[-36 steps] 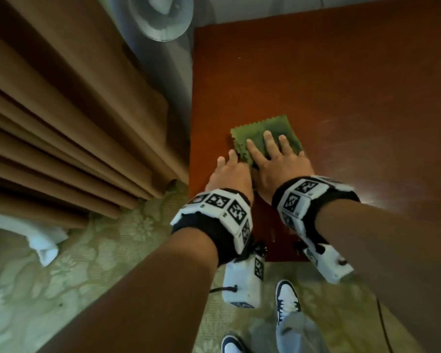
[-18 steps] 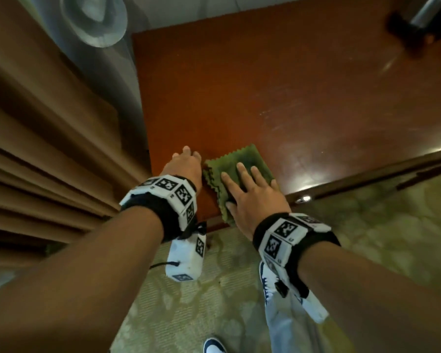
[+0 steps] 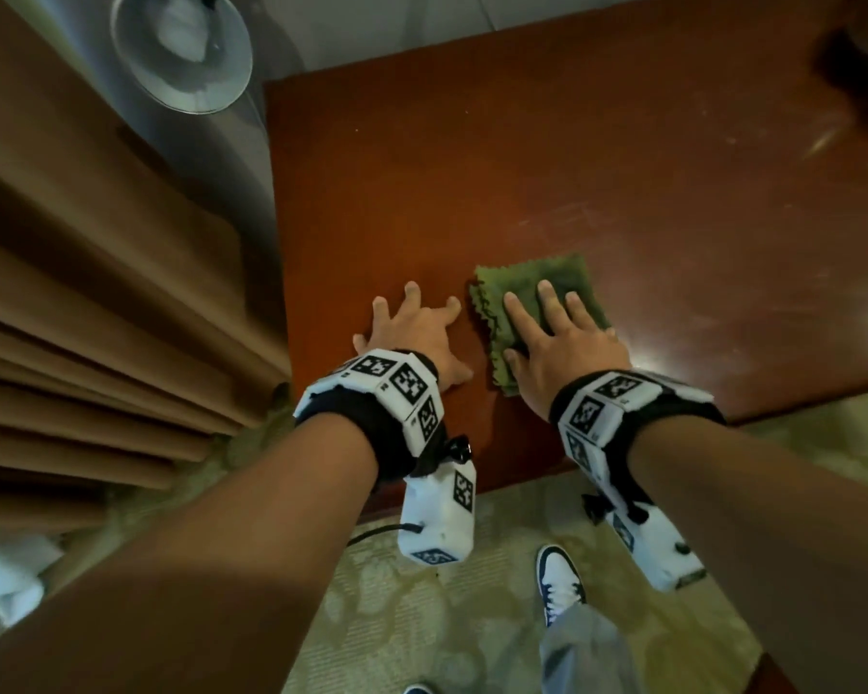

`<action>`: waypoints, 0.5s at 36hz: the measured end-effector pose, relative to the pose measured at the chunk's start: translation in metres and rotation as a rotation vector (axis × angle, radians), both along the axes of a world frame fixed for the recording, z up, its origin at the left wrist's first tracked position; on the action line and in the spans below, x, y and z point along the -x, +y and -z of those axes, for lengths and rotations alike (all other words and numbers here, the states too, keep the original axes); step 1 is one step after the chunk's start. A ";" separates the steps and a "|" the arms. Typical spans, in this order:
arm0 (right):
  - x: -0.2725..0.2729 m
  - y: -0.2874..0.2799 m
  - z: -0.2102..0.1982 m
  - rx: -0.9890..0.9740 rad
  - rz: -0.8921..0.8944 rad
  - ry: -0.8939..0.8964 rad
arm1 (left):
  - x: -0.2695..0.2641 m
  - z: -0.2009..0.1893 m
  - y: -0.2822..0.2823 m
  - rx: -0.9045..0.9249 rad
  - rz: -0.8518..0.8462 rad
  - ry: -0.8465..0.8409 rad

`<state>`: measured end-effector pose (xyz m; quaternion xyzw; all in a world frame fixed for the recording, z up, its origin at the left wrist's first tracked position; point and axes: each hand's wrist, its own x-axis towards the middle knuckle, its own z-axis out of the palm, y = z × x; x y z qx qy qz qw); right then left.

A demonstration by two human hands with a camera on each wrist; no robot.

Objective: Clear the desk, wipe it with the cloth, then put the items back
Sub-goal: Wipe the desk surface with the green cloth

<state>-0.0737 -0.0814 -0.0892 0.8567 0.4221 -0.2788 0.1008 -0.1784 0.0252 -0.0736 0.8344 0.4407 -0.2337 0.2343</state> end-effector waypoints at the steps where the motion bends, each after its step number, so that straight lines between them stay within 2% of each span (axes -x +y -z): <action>1: -0.009 0.007 -0.001 0.010 0.000 0.005 | -0.007 -0.001 0.003 0.012 -0.025 -0.004; 7: -0.052 0.045 0.000 0.002 -0.095 -0.015 | -0.047 -0.003 0.011 0.022 -0.137 -0.113; 11: -0.072 0.065 -0.002 0.014 -0.154 -0.013 | -0.075 -0.008 0.010 0.064 -0.188 -0.108; 18: -0.077 0.071 -0.002 -0.001 -0.203 -0.016 | -0.068 -0.008 0.003 0.041 -0.202 -0.102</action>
